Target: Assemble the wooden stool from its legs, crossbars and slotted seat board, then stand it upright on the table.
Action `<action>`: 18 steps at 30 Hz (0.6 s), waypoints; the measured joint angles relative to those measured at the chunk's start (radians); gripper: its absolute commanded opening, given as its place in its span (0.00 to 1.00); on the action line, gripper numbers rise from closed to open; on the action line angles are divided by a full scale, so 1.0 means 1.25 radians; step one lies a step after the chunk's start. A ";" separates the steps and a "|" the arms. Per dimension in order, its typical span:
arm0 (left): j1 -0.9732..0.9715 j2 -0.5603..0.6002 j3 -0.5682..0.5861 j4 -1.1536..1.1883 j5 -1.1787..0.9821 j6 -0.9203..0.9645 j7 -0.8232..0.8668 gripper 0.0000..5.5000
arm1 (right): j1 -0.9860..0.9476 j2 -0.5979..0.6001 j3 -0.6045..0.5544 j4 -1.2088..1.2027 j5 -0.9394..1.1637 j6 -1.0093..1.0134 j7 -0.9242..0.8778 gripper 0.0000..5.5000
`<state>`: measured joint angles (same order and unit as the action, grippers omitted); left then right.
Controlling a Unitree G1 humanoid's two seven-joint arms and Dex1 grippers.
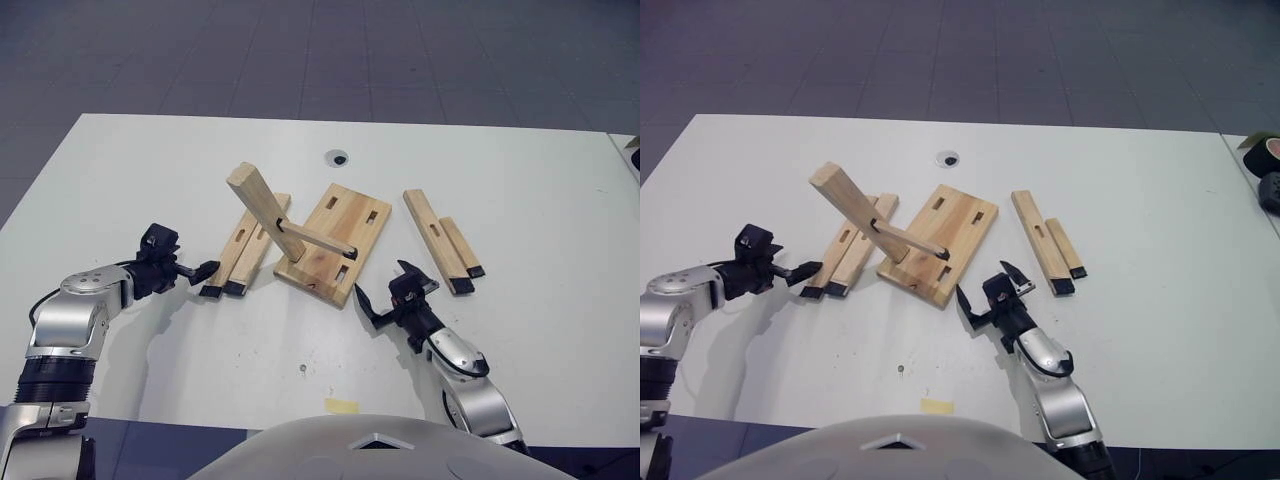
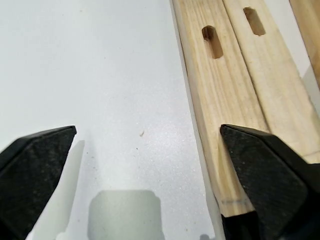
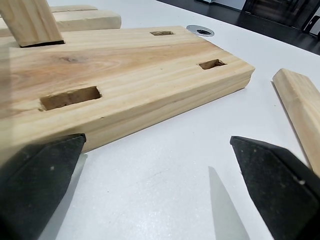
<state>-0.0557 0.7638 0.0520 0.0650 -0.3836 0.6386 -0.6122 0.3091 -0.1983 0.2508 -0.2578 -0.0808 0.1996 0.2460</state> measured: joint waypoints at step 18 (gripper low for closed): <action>-0.108 -0.041 0.026 0.149 0.085 -0.089 -0.010 0.98 | -0.025 -0.003 -0.008 0.001 -0.001 0.006 -0.002 0.98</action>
<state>-0.1911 0.7126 0.0846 0.2516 -0.2778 0.5275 -0.6253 0.2780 -0.2021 0.2413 -0.2563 -0.0816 0.2071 0.2430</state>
